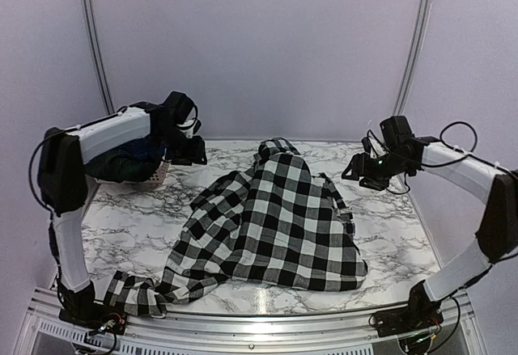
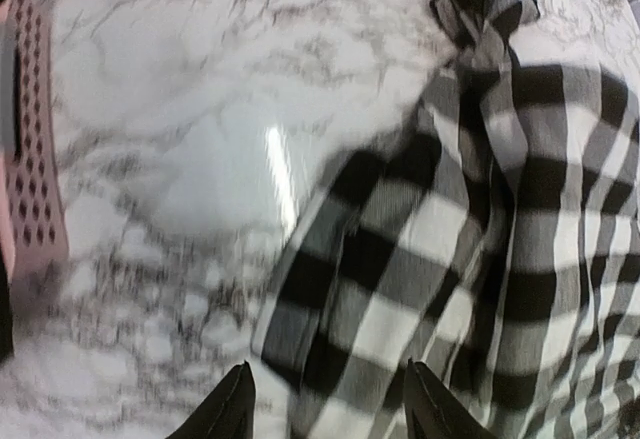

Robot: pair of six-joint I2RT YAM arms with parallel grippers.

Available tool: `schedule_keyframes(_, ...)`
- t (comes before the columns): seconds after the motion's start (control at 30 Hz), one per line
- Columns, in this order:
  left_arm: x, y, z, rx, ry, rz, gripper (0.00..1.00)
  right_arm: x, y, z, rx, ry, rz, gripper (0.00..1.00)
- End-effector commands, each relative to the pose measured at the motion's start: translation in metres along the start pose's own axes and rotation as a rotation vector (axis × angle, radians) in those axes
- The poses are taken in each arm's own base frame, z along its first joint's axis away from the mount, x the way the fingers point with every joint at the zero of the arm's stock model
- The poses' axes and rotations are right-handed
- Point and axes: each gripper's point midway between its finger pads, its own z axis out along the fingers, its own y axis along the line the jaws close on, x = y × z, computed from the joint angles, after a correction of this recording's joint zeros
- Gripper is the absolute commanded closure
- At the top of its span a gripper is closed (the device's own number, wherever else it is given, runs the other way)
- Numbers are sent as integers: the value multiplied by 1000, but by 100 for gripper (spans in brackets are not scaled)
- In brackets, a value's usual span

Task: Fold and stack the mixed laundry pile
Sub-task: Smooth out the crumpled shirt at the center of the board.

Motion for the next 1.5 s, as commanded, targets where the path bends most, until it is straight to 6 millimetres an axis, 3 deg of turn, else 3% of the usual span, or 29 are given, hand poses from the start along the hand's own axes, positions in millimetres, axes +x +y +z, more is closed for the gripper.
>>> schedule_keyframes(0.0,-54,-11,50,23,-56,69,48,-82,-13,37,34,-165,-147,36)
schedule_keyframes(0.1,-70,-17,75,47,-63,80,49,-112,-12,69,28,-149,-189,45)
schedule_keyframes(0.27,-61,-17,117,63,-10,87,49,-134,-5,119,-21,-100,-214,50)
schedule_keyframes(0.37,-49,-19,134,68,27,105,46,-129,-6,149,-21,-37,-230,48)
schedule_keyframes(0.53,-35,-36,149,102,61,147,42,-114,-10,182,0,34,-247,48)
schedule_keyframes(0.63,-26,-43,157,98,78,164,40,-100,-13,197,35,79,-264,49)
schedule_keyframes(0.77,-16,-44,167,98,105,152,39,-84,-18,206,59,131,-253,58)
schedule_keyframes(0.87,-13,-45,171,103,115,146,47,-80,-19,203,63,134,-241,73)
schedule_keyframes(0.97,-15,-42,167,91,107,146,76,-93,-18,184,81,101,-240,99)
schedule_keyframes(1.07,-20,-31,151,59,91,133,100,-113,-22,151,116,38,-234,100)
schedule_keyframes(1.2,-26,4,117,-31,43,90,100,-133,-40,98,163,-50,-199,100)
schedule_keyframes(1.3,-22,27,94,-117,5,77,100,-126,-66,74,208,-58,-166,100)
schedule_keyframes(1.47,11,73,65,-277,20,5,100,-98,-116,53,307,-23,-103,100)
